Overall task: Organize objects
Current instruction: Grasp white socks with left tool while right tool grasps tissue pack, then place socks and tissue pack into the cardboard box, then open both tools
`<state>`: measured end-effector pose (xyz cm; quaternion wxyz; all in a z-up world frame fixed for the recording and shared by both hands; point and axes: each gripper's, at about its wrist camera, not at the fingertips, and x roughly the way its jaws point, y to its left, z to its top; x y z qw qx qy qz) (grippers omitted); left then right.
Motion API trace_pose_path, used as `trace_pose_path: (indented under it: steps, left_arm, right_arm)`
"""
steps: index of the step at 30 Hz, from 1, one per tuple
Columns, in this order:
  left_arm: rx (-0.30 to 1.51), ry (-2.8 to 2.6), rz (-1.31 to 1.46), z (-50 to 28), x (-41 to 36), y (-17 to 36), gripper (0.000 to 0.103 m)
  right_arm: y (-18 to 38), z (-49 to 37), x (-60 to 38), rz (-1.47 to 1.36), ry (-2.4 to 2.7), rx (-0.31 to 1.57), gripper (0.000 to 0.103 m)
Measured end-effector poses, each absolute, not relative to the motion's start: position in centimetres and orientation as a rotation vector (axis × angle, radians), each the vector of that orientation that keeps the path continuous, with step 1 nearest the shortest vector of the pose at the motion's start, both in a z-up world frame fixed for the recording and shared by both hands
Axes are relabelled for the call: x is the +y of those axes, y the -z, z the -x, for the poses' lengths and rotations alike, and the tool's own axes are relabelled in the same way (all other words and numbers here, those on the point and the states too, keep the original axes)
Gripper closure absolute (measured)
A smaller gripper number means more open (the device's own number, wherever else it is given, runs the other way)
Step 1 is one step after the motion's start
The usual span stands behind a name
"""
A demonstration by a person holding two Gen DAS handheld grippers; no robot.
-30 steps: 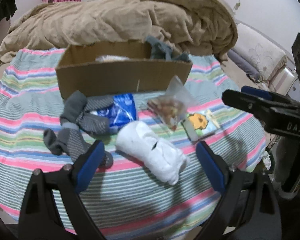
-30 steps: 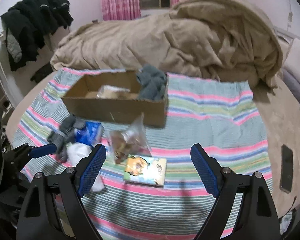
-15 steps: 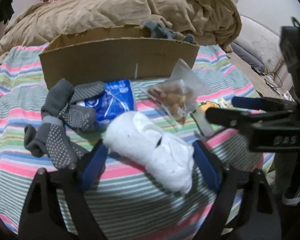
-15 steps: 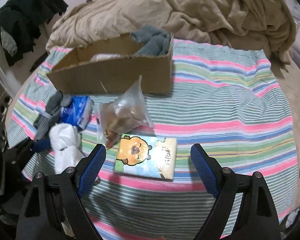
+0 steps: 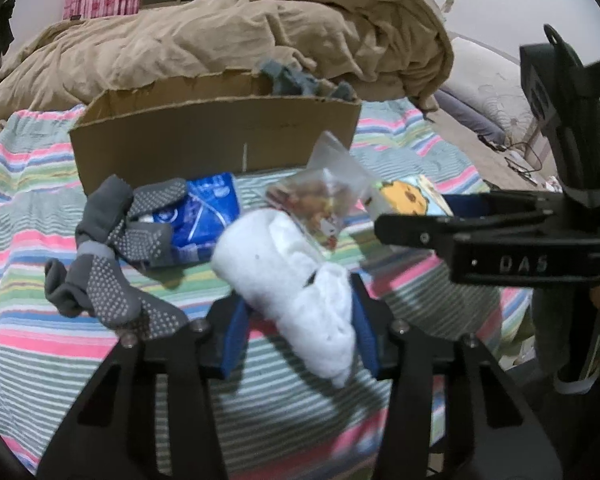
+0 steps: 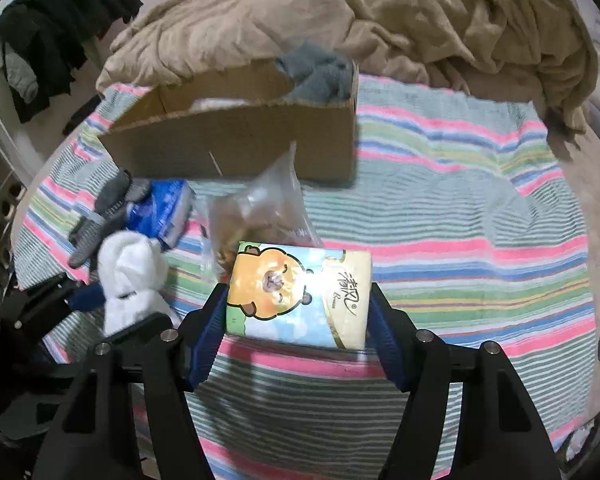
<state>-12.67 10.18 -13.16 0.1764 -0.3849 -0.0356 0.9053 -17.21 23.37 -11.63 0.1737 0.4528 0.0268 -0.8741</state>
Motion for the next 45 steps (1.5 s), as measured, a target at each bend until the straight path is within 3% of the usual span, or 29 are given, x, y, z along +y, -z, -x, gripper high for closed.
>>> trace_pose_path:
  steps: [23, 34, 45]
  left_arm:
    - [-0.211, -2.63, 0.796, 10.0, 5.5, 2.1, 0.055]
    - [-0.204, -2.67, 0.829, 15.1, 1.4, 0.2, 0.055]
    - [-0.137, -2.702, 0.815, 20.3, 0.2, 1.0, 0.055]
  right_arm:
    - [0.6, 15.7, 22.8, -0.953, 2.566, -0.083, 0.034]
    - [-1.7, 19.1, 22.1, -0.894, 2.605, -0.122, 0.034]
    - [-0.5, 24.0, 20.1, -0.91, 2.6, -0.116, 0.034]
